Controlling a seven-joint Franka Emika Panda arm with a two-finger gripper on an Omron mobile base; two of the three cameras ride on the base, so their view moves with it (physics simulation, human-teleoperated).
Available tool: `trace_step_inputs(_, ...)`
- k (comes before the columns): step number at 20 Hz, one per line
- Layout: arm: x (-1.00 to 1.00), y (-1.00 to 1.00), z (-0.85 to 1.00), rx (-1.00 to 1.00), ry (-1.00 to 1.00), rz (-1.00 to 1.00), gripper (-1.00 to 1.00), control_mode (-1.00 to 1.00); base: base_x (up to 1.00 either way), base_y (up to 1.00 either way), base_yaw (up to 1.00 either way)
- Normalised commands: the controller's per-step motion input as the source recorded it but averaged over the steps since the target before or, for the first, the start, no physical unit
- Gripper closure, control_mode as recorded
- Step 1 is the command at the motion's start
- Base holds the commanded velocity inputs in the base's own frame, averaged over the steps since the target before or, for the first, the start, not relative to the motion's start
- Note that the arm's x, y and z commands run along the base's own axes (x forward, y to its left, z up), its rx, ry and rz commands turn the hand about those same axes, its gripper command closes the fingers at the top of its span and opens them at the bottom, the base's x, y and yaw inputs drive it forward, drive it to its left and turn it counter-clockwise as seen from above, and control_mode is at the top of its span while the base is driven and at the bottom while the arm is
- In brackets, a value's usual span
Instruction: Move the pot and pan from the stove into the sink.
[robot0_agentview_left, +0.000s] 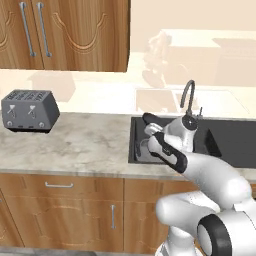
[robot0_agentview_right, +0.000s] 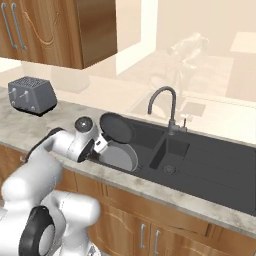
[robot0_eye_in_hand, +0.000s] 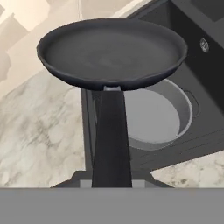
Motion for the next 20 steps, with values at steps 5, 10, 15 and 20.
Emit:
trace_step_inputs(5,0.6,-0.14,-0.06,0.06,0.14,0.0,1.0,-1.0,0.0,0.0,0.0)
trace_step_inputs(10,0.02,-0.1,-0.04,0.01,0.02,-0.01,1.0,-1.0,0.0,0.0,0.0)
trace_step_inputs(15,0.05,-0.46,-0.24,0.06,0.0,-0.08,1.0,-1.0,0.0,0.0,0.0)
trace_step_inputs(20,0.0,-0.08,-0.08,0.0,0.01,0.0,1.0,-1.0,0.0,0.0,0.0)
